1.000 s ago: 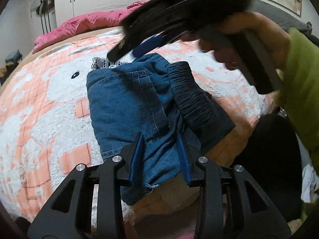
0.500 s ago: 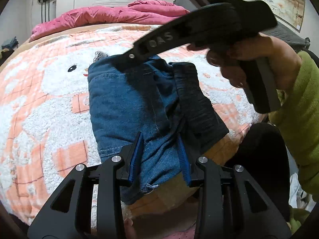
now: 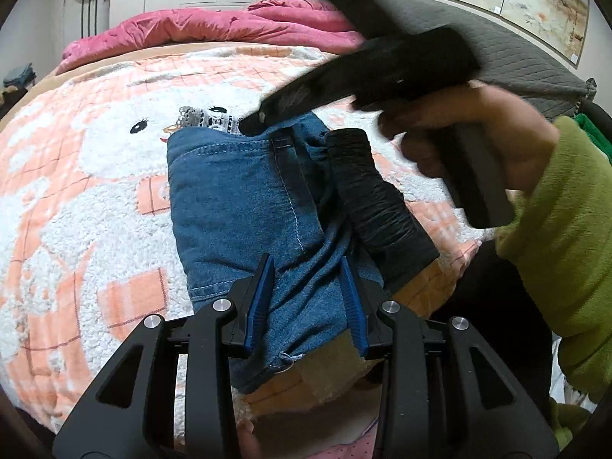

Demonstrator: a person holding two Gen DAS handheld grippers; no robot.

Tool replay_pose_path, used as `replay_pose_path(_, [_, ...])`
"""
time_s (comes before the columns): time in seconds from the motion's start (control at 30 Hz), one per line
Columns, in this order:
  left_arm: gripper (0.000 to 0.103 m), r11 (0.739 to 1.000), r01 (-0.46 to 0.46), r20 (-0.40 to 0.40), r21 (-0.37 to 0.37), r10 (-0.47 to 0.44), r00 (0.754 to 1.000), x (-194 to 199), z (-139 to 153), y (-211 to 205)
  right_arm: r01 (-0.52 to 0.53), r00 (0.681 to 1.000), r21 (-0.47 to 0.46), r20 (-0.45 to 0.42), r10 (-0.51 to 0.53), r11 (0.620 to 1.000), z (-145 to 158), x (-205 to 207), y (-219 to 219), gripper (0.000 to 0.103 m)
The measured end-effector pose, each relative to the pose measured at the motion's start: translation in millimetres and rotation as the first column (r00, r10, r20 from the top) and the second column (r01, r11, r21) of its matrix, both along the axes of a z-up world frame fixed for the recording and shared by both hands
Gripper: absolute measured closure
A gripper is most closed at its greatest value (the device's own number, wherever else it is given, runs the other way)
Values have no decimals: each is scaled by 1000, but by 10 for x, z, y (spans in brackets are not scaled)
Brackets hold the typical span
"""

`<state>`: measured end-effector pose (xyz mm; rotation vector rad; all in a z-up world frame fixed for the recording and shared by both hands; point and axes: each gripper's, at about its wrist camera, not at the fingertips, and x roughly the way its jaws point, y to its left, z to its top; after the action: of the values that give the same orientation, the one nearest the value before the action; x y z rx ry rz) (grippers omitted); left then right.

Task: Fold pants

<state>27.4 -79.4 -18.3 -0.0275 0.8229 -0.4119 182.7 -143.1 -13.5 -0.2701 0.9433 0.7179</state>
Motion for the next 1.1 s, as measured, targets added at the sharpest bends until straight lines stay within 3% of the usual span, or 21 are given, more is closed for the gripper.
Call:
replay_pose_path(0.03, [76,1000,0,0,0,0,1000,1,-3,-3,-2,1000,52,16,1,999,112,-86,-83,58])
replay_pose_path(0.07, [75,1000,0,-1,-2,0,1000,2,-6,0,-6,999,81,33,3,997,192,-163,-145,53])
replay_pose_path(0.3, [75,1000,-3,-1,0,3,1000,2,-10,3,-30,995,103,94,20,994,404,-657,-486,53])
replay_pose_path(0.53, [75,1000,-6,-2,7,6,1000,9,-26,-28,-26,997,-45,66,29,999,10,-775,-483,53])
replay_pose_path(0.63, [75,1000,-8,-1,17,8,1000,12,-45,-52,-15,997,-49,70,18,999,-105,-756,-477,53])
replay_pose_path(0.77, [75,1000,-18,-5,15,18,1000,6,-33,-69,9,998,-9,61,-8,1000,-123,-745,-522,53])
replay_pose_path(0.93, [62,1000,-27,9,-9,27,1000,-82,132,-18,45,996,161,69,-56,986,163,-894,-782,45])
replay_pose_path(1.1, [59,999,-44,40,5,43,998,-153,292,-30,75,988,227,114,-103,971,432,-1075,-996,35])
